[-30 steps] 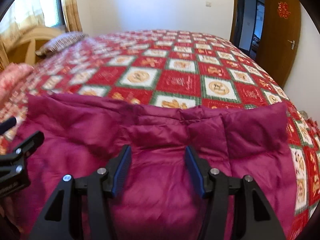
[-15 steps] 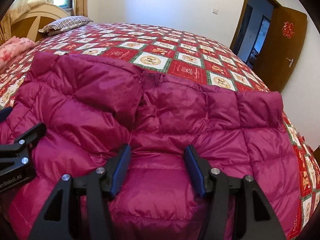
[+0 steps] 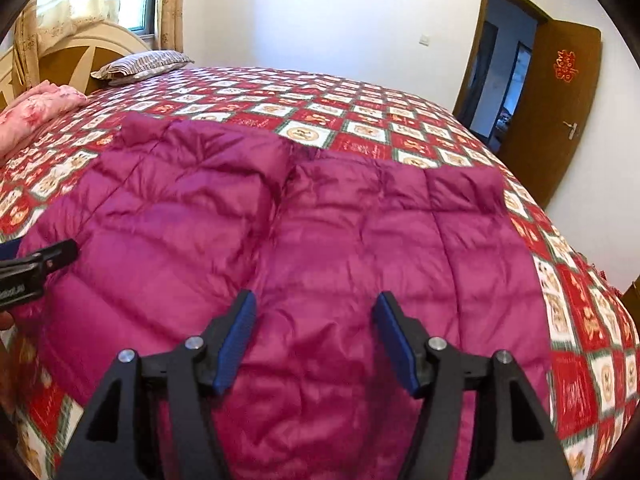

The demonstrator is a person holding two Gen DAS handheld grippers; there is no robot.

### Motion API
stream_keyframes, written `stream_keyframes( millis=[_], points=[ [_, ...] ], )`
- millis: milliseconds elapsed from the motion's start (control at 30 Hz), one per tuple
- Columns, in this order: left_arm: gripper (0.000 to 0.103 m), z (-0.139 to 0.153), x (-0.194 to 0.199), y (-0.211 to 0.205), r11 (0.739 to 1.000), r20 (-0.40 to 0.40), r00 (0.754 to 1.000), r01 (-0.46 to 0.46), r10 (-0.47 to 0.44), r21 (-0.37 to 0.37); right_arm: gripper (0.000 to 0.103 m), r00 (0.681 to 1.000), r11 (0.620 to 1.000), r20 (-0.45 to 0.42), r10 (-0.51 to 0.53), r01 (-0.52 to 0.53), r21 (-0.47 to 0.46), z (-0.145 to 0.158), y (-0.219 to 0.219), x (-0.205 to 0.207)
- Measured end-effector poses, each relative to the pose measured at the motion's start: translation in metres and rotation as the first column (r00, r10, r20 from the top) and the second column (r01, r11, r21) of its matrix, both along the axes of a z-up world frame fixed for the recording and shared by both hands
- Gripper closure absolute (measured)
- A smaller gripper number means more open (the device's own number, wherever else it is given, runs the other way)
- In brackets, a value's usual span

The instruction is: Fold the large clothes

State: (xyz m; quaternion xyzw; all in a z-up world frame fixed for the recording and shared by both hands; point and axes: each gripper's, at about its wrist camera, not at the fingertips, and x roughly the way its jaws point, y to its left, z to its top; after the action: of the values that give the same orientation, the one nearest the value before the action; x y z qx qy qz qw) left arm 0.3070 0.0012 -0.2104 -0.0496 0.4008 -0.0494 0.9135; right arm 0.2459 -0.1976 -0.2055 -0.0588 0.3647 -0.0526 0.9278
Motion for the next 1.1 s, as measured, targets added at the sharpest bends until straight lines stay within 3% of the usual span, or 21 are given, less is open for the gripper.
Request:
stream_keyframes(
  millis=[267,367,433,500,633,800,1100],
  points=[
    [0.009,-0.008,0.005,0.002,0.996,-0.026,0.998,0.048,-0.050,-0.078,0.037,1.000,0.998,-0.028,-0.005,0.003,-0.058,-0.019,0.010,0.008],
    [0.038,-0.006,0.000,-0.003,0.988,-0.013,0.994,0.105,-0.108,-0.111,0.037,0.999,0.997,-0.034,-0.006,0.004,-0.076,-0.019,0.013,0.010],
    [0.064,-0.004,-0.005,-0.007,0.982,-0.007,0.989,0.146,-0.148,-0.120,0.038,0.999,0.999,-0.040,-0.002,0.000,-0.042,-0.011,0.010,0.004],
    [0.073,-0.002,-0.010,-0.008,0.976,0.005,0.985,0.174,-0.175,-0.130,0.037,1.000,1.000,-0.016,0.004,-0.005,-0.019,-0.003,0.011,-0.012],
    [0.085,0.001,-0.013,-0.002,0.967,0.023,0.983,0.184,-0.183,-0.177,0.037,0.999,0.996,-0.036,0.036,-0.039,-0.083,-0.018,0.022,-0.018],
    [0.090,0.011,-0.016,0.003,0.962,0.043,0.982,0.188,-0.183,-0.199,0.036,0.997,0.995,-0.066,0.028,-0.034,-0.089,-0.023,0.022,-0.010],
    [0.093,0.037,-0.039,0.032,0.956,0.078,0.986,0.164,-0.149,-0.243,0.038,0.998,0.992,-0.039,0.056,-0.059,-0.109,-0.020,0.046,-0.025]
  ],
)
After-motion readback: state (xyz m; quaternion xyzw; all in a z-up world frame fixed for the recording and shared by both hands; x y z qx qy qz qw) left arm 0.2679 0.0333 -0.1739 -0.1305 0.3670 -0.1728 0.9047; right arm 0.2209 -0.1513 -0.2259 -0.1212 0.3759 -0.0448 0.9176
